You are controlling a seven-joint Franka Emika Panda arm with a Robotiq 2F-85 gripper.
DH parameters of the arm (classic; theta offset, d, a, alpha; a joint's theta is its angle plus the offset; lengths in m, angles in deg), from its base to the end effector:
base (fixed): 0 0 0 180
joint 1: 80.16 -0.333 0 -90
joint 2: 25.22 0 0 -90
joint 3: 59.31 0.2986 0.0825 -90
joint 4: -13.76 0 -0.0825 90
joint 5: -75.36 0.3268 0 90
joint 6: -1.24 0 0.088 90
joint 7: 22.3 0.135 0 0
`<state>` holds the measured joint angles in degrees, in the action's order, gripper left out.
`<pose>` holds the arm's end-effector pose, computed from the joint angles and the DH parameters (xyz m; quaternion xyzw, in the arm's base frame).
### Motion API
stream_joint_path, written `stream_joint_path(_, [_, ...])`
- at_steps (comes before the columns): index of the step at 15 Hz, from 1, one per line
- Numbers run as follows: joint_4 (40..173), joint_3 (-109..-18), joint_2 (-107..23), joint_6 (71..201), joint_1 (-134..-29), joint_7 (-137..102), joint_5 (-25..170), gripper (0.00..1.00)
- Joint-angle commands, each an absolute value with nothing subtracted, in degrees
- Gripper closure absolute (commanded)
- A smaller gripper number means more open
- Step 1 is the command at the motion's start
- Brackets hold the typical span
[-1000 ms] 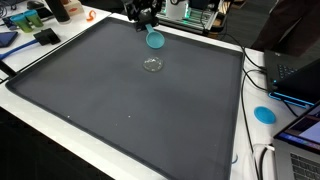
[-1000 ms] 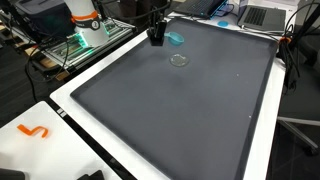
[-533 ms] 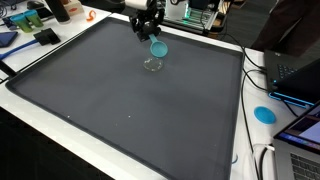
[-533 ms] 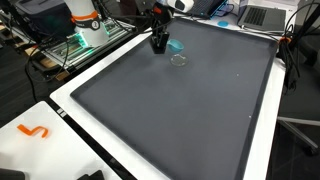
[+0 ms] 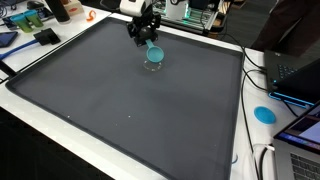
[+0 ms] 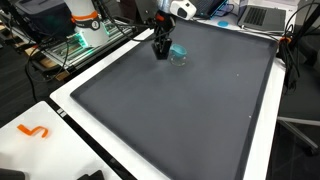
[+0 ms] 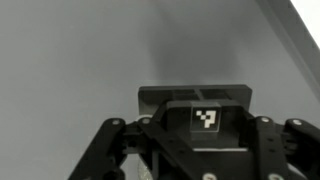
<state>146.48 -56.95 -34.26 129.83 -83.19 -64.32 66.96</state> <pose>0.4495 0.0352 0.2582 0.8864 0.4460 -0.1236 0.0101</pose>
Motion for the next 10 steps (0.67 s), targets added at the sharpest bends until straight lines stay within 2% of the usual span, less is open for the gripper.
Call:
stream_joint_path(1, [144.0, -56.2, -37.0, 129.7, -82.1, -64.1, 67.5, 0.69])
stream_joint_path(10, [140.3, -56.4, -42.0, 125.4, -82.8, -59.7, 63.7, 0.69])
